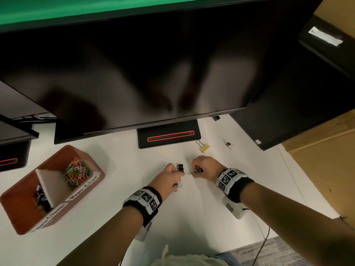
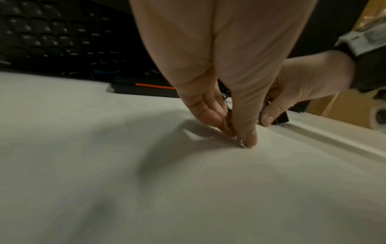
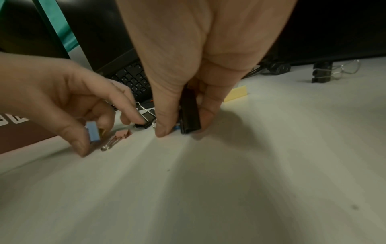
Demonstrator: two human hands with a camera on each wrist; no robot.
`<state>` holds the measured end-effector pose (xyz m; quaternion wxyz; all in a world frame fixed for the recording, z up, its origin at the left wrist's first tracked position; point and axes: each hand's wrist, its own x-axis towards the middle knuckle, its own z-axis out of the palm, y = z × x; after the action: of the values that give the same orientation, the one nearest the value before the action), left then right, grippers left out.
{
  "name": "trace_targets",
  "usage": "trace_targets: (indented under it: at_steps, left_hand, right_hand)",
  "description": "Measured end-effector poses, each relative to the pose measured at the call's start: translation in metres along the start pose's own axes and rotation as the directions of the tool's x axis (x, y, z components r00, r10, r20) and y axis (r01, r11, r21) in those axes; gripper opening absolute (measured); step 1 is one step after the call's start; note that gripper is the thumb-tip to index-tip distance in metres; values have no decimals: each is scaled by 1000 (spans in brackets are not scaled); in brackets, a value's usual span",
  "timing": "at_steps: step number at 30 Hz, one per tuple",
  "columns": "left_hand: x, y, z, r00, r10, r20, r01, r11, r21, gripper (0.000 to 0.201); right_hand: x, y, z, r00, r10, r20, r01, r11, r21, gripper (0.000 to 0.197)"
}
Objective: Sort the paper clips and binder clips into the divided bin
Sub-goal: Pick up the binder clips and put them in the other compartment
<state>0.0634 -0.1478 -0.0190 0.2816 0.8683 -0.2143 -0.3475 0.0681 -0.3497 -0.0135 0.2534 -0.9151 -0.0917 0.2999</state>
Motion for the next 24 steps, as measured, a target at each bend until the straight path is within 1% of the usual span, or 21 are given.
trace_targets:
  at_steps: [2, 7, 10, 14, 17, 19, 22, 24]
  left_hand:
    - [3, 1, -1, 1000, -23, -17, 23, 999, 22, 43]
    - [2, -4, 2, 998, -2, -65, 7, 997, 77, 12]
    - [0, -6, 4, 999, -5, -45, 9, 996, 94, 9]
    - [-6, -11, 2, 999, 30, -29, -28, 997, 75, 8]
    - [-19, -19, -1, 1000, 5, -20, -6, 999, -46, 7]
    - [-34, -26, -5, 998, -32, -53, 23, 987, -156, 11]
    - [-70, -37, -21, 983, -94, -155, 47, 958, -283, 21]
    - [-102, -49, -39, 956, -149, -251, 58, 940, -337, 27]
  right_hand:
    - [-1, -1, 2, 1000, -2, 10, 2, 1000, -13, 20]
    - [-5, -6, 6, 999, 4, 40, -3, 1000, -23, 25]
    - [-7, -10, 10, 999, -1, 42, 2, 1000, -27, 25]
    - [-8, -17, 18, 998, -9, 57, 11, 999, -30, 25]
    - [-10, -24, 23, 996, -23, 87, 27, 998, -48, 25]
    - [-11, -31, 27, 993, -39, 115, 47, 996, -72, 24]
    - [-9, -54, 32, 986, -104, 130, 113, 991, -64, 22]
    - [-1, -85, 35, 973, -197, 119, 202, 979, -32, 18]
